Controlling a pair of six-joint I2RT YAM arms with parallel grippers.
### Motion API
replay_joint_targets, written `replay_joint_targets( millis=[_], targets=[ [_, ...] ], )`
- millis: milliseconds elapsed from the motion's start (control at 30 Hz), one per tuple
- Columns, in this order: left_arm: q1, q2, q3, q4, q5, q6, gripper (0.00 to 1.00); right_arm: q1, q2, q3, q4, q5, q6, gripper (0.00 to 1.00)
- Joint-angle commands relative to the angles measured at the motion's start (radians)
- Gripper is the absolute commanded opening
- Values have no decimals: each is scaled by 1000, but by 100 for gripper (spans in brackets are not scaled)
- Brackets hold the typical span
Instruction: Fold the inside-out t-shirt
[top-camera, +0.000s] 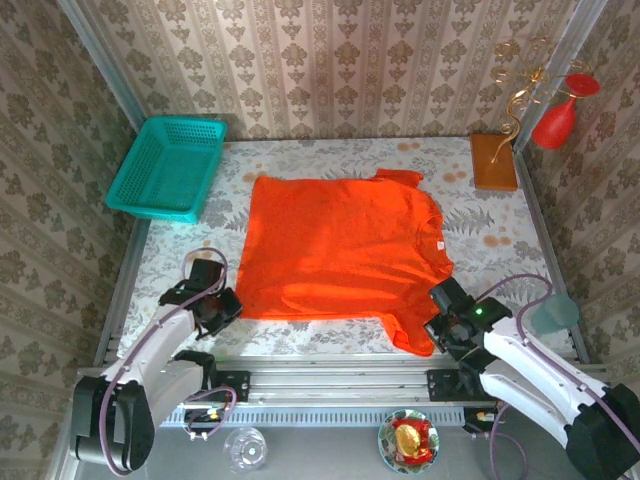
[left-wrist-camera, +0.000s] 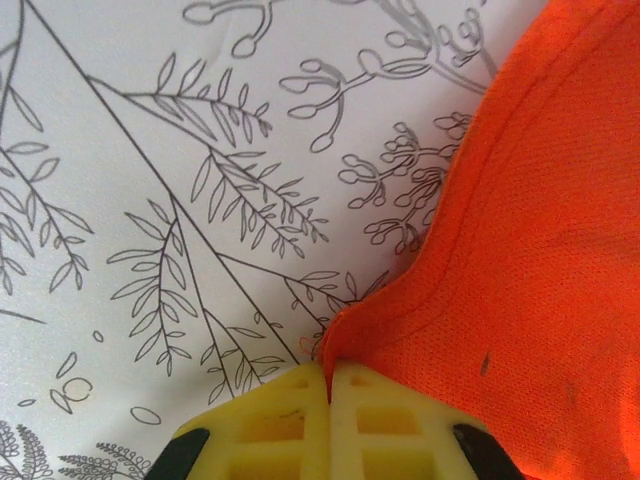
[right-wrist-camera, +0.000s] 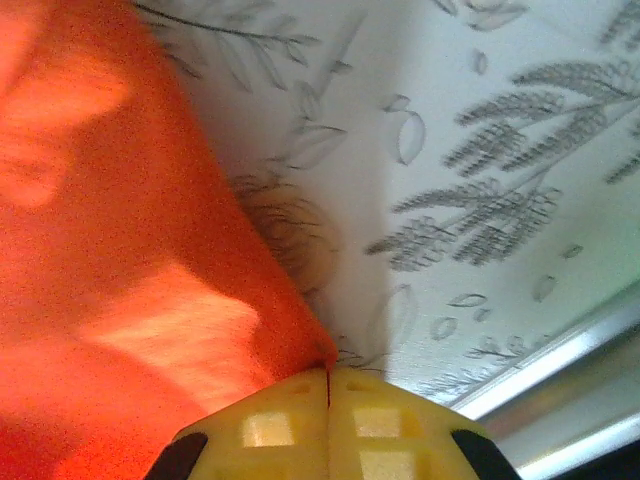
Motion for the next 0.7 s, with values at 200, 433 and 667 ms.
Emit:
replay_joint_targets(
  millis=[200,433,667],
  targets=[
    [44,-107,286,-27,21,165,0,-30,-70,309,56,252,-239,0],
    [78,-109,582,87,108,324,0,-120,13,700,145,326,-654,0],
    [84,-129,863,174,161,434,0,-132,20,1073,219,396,-920,0]
  ],
)
